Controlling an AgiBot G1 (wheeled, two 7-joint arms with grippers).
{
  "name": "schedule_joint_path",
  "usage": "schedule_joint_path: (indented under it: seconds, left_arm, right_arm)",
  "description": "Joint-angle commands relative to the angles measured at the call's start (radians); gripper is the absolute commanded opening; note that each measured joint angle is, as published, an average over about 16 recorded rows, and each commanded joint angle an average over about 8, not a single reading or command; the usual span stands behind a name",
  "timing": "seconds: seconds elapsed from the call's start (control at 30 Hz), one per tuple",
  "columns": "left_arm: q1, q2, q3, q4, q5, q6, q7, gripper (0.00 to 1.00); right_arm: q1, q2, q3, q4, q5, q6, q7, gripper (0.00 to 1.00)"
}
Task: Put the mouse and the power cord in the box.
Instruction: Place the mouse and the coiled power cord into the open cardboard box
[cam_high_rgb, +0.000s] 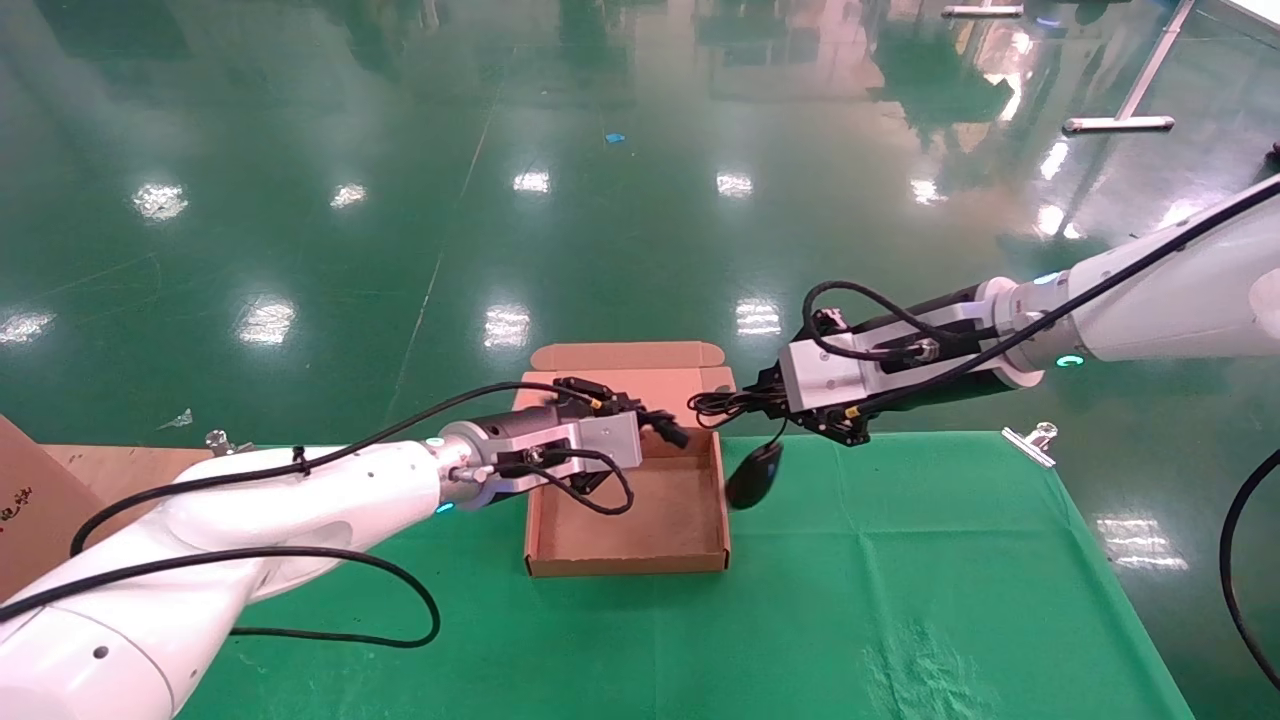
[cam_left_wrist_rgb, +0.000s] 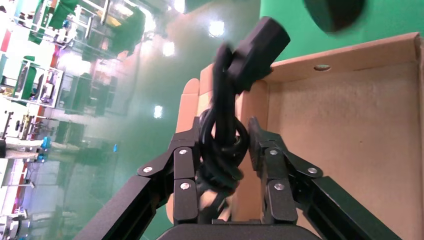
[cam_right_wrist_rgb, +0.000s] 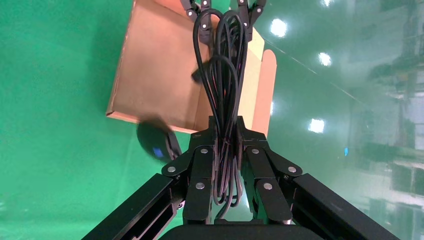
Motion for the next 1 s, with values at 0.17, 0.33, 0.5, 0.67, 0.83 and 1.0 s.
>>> schedule_joint_path:
  seconds: [0.17, 0.33, 0.5, 0.67, 0.83, 1.0]
  left_arm:
    - [-0.005, -0.001, 0.056, -0.006, -0.044, -0.02, -0.01, 1.0]
    - [-0.009, -0.002, 0.093, -0.007, -0.079, -0.031, -0.011, 1.0]
    - [-0.02, -0.004, 0.127, 0.005, -0.113, -0.026, -0.018, 1.0]
    - [-0.058, -0.014, 0.136, 0.048, -0.156, 0.012, -0.035, 1.0]
    - [-0.104, -0.045, 0.112, 0.098, -0.207, 0.078, -0.015, 1.0]
    - [-0.138, -0.111, 0.068, 0.138, -0.27, 0.196, 0.021, 1.0]
  right_arm:
    - [-0.003, -0.003, 0.0, -0.004, 0.0, -0.009, -0.003, 0.0]
    - [-0.002, -0.011, -0.002, -0.006, -0.002, -0.03, -0.003, 0.0]
    - [0.0, -0.024, -0.004, -0.006, -0.006, -0.062, 0.001, 0.0]
    - [0.003, -0.042, -0.006, -0.004, -0.008, -0.099, 0.011, 0.0]
    - [0.008, -0.062, -0.005, 0.017, -0.005, -0.116, 0.03, 0.0]
    - [-0.011, -0.078, -0.007, 0.078, 0.002, -0.082, 0.055, 0.0]
